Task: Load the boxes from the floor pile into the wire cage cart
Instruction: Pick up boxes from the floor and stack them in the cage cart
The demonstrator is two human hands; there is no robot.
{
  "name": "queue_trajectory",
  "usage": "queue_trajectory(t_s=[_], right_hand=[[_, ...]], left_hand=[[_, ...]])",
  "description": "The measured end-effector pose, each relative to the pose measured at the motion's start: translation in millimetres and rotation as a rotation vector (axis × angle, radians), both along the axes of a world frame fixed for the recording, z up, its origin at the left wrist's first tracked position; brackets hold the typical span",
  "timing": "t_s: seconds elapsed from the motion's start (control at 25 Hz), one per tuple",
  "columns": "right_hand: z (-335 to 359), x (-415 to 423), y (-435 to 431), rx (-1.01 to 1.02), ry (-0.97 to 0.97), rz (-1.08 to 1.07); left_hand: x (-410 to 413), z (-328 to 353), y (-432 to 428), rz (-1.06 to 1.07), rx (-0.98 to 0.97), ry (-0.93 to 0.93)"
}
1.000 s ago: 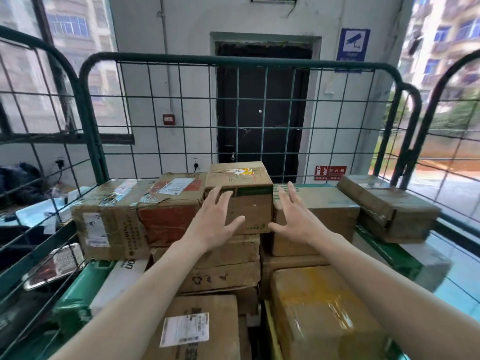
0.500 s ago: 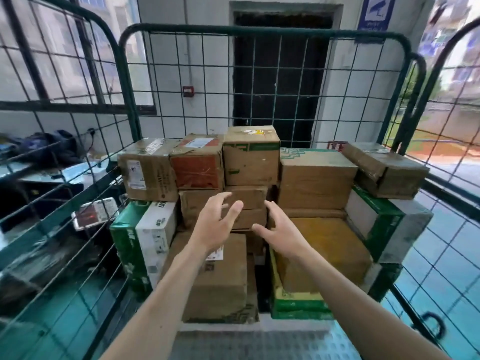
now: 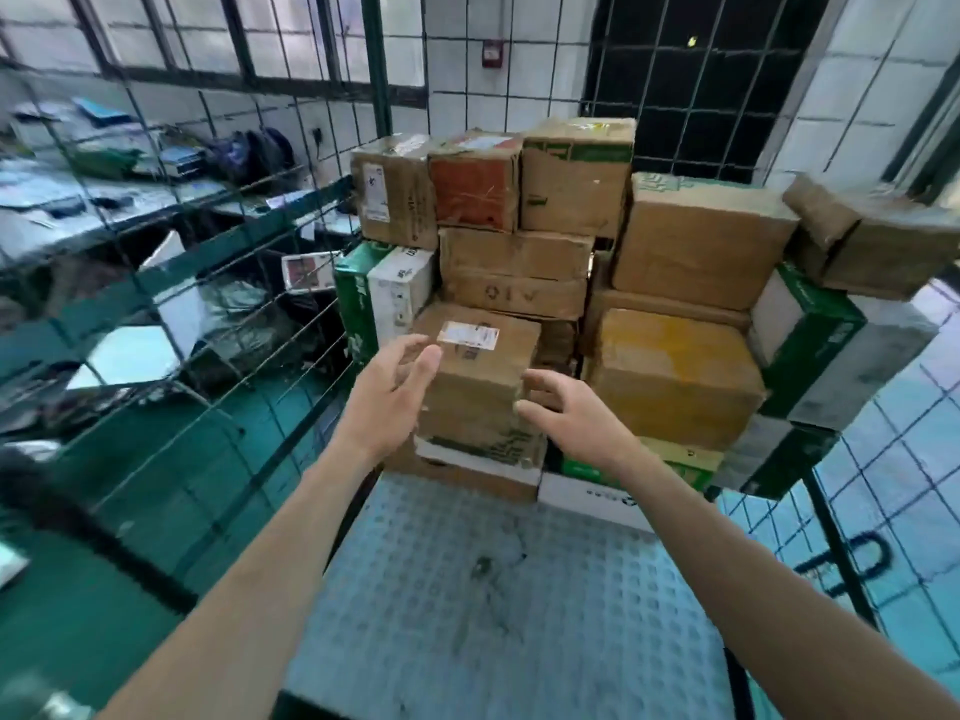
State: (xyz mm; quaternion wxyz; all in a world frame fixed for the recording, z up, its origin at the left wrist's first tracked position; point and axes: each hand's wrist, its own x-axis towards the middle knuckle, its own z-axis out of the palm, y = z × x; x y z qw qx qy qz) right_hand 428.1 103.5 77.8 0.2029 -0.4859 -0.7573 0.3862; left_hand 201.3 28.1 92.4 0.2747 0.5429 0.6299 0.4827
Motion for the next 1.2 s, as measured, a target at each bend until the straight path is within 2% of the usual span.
queue_trajectory(t_s=[0.2,0.44,0.76,0.96,1.2], right_hand=[[-26,-32,-91,-0.094,-0.019,0.196],[-45,-128,-216,-0.179,0.001,0.509],[-60,-261,-422,-0.243,-0.019,0.881],[-73,-309,-556,-0.262,-0.035,1.086],[-81,-343,-665,-0.279,-0.05,1.233]], left_hand=[[-10,-41,-140,0.214,-0.076,-0.058],[-69,-47,-300,0.499,-0.111,-0.082],[-131,-65,-555,0.904,-0.101,-0.145],[-148,-75,-700,1.108,-0.088,-0.176],[-139,-93,-809,1.262,-0.084,-0.243]])
